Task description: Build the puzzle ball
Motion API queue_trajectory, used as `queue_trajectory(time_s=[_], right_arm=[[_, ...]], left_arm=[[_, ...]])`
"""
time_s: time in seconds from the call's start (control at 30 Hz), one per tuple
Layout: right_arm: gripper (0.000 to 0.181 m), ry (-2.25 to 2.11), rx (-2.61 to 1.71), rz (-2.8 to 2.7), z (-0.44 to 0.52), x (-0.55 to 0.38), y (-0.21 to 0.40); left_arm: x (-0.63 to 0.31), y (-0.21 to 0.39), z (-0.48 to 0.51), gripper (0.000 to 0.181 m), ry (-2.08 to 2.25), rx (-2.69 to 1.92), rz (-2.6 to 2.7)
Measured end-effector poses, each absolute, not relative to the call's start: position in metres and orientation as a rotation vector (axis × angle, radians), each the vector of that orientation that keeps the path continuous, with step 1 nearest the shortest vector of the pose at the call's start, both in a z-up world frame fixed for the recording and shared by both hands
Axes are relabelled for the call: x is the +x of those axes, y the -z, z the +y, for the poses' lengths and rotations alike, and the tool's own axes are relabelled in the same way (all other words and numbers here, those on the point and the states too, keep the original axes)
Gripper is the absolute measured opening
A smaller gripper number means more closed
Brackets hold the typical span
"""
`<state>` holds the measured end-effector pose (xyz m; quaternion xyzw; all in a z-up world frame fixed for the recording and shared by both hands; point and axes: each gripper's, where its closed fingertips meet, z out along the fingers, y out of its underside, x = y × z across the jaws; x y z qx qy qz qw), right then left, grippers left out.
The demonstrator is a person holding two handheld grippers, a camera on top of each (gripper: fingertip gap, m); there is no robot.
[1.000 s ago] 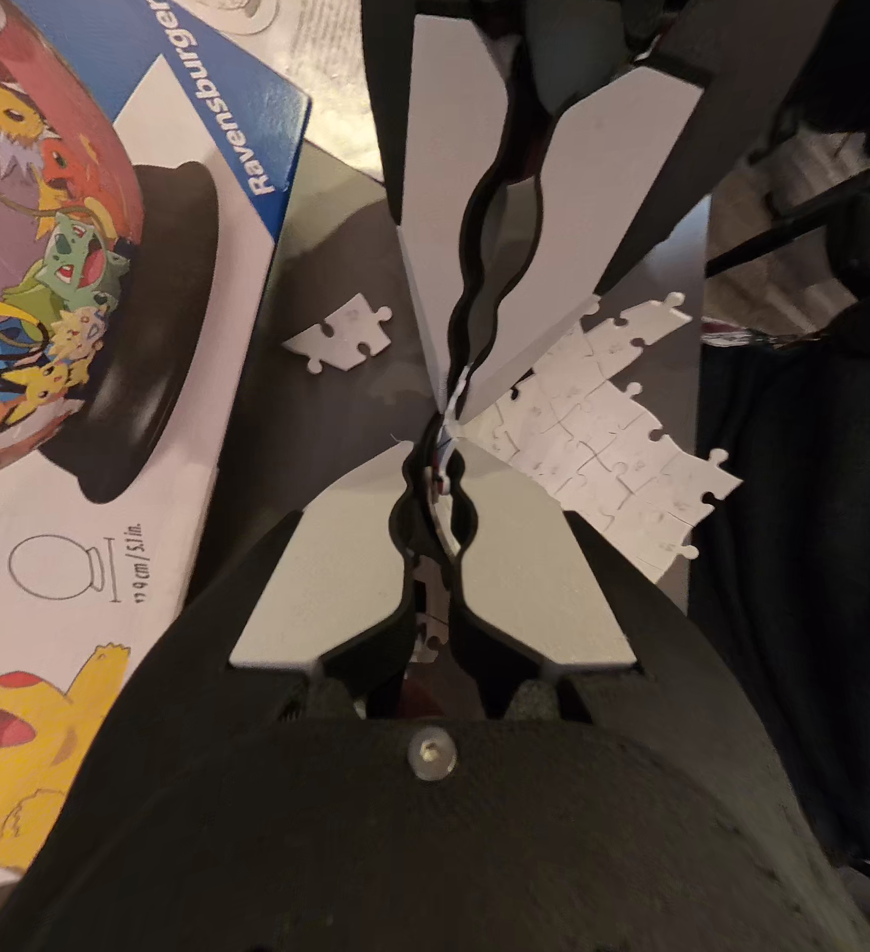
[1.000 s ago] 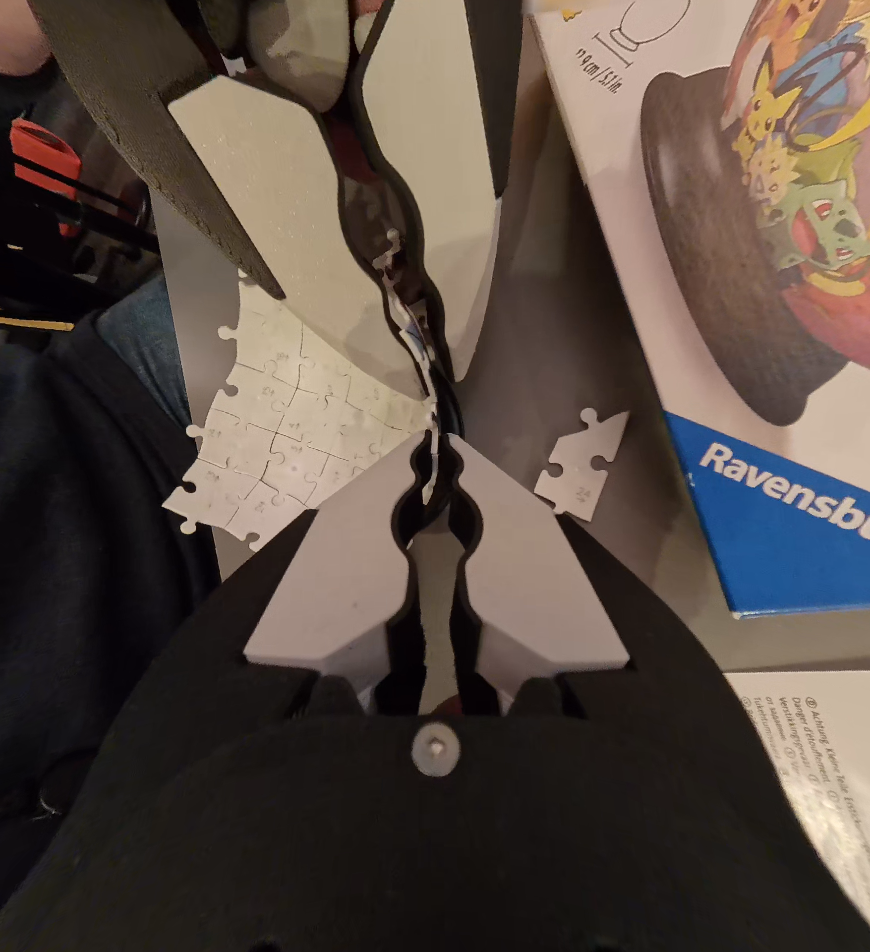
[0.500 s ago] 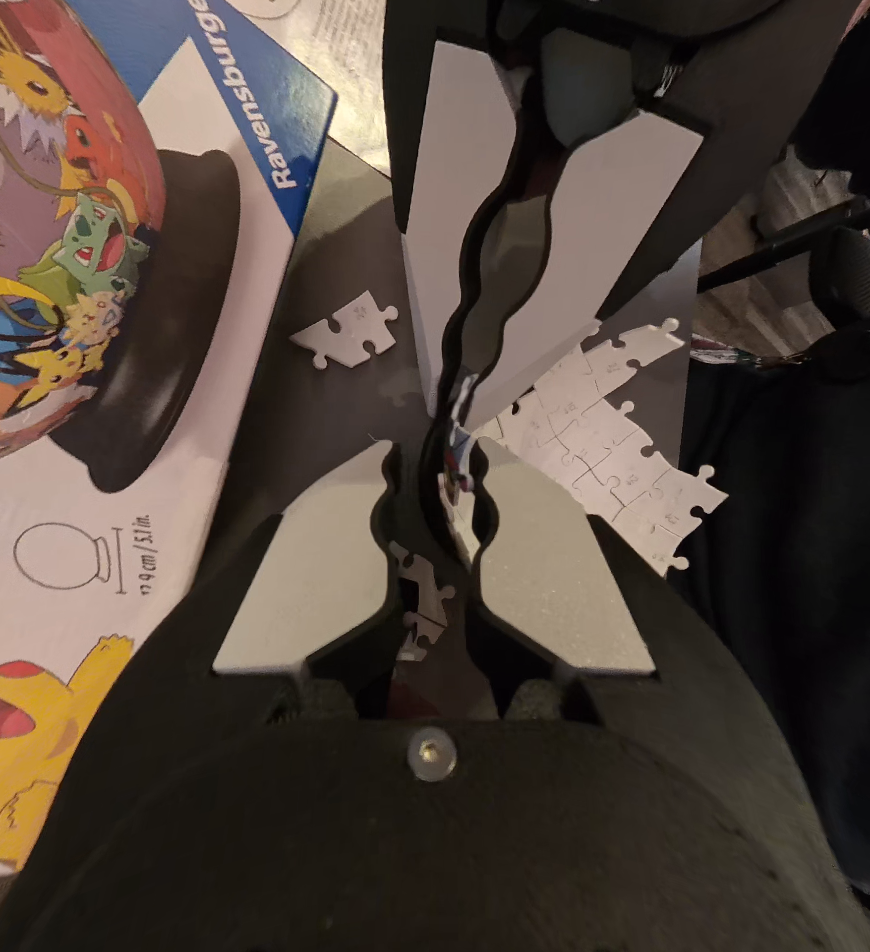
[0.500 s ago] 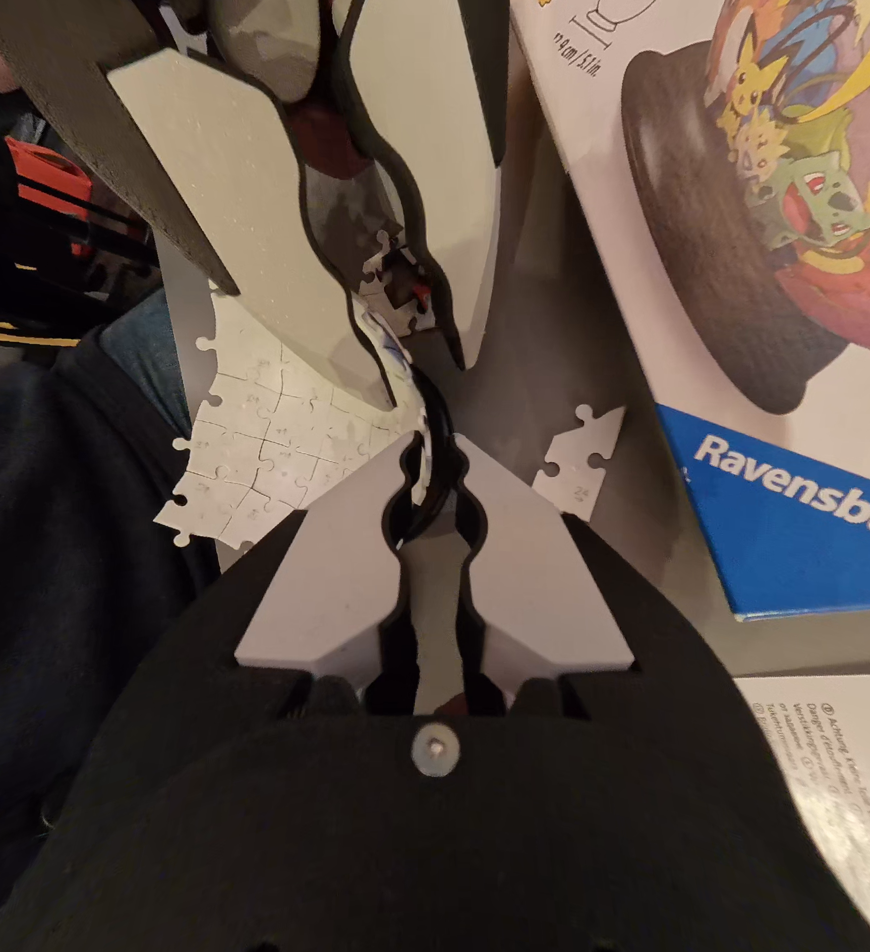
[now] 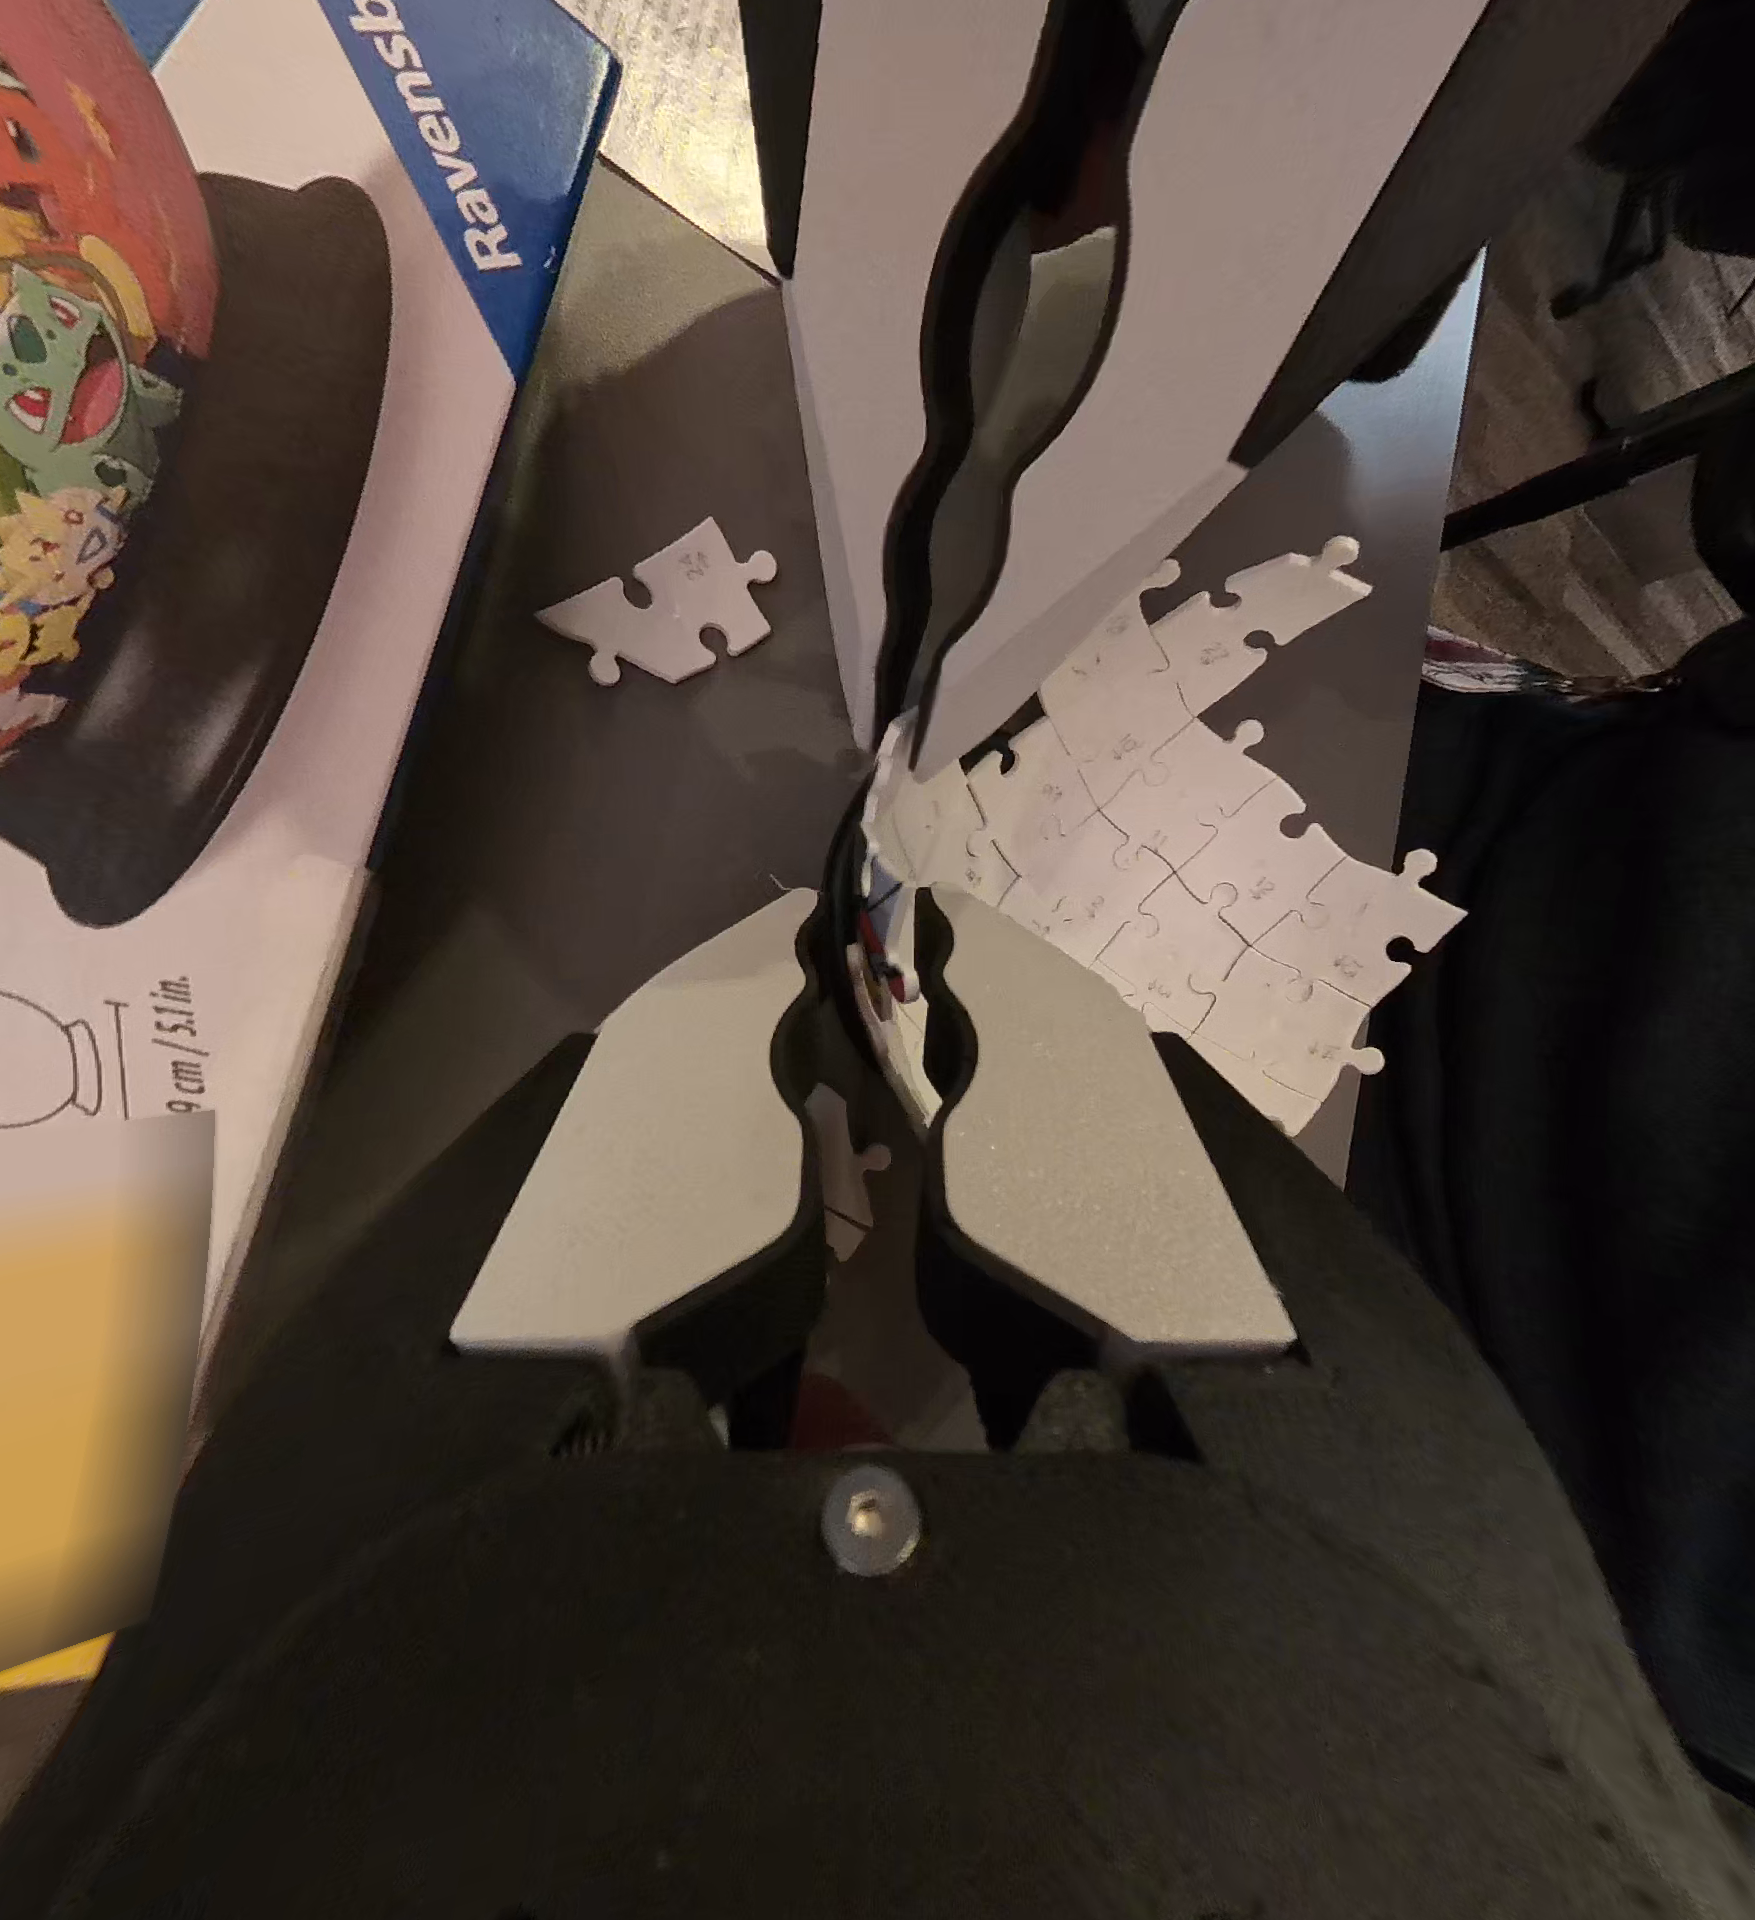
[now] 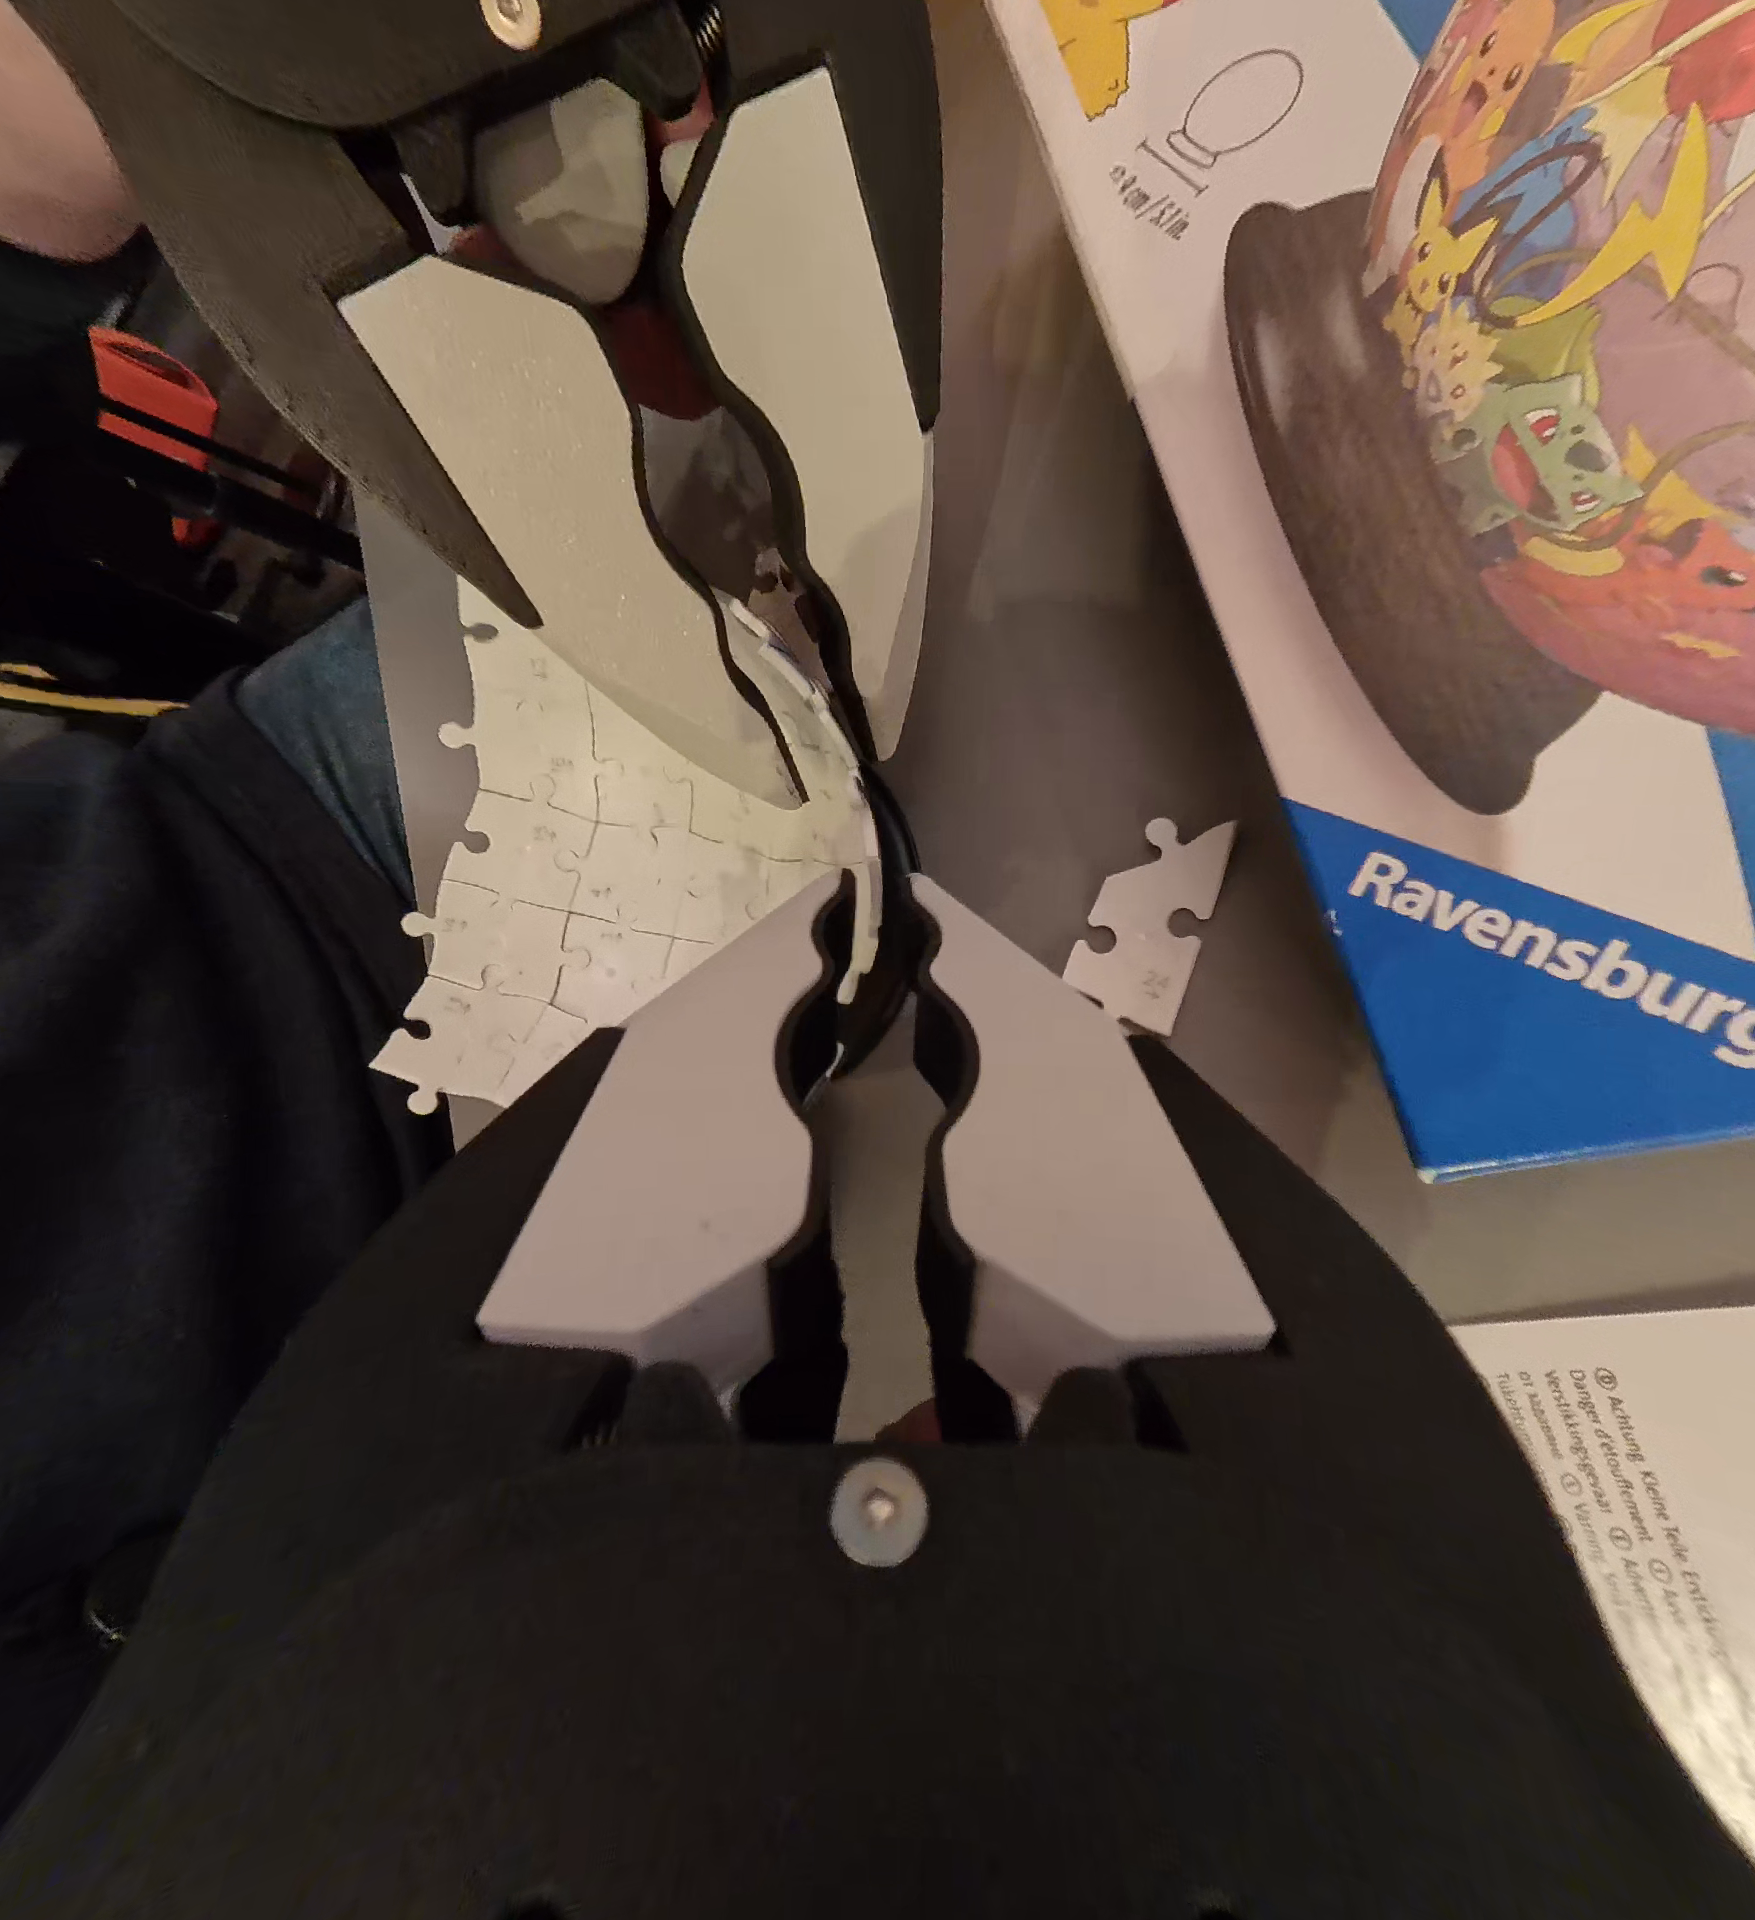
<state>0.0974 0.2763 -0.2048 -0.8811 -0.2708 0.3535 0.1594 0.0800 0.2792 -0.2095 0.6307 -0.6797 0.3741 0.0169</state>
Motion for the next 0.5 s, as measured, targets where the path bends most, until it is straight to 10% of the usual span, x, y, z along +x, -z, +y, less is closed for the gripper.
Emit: queue_trajectory(time_s=[0.5], right_arm=[[0.024, -0.559, -2.542, -0.736, 0.292, 0.15, 0.227]], left_arm=[[0.08, 0.199, 0.277, 0.033, -1.233, 1.99, -2.092]])
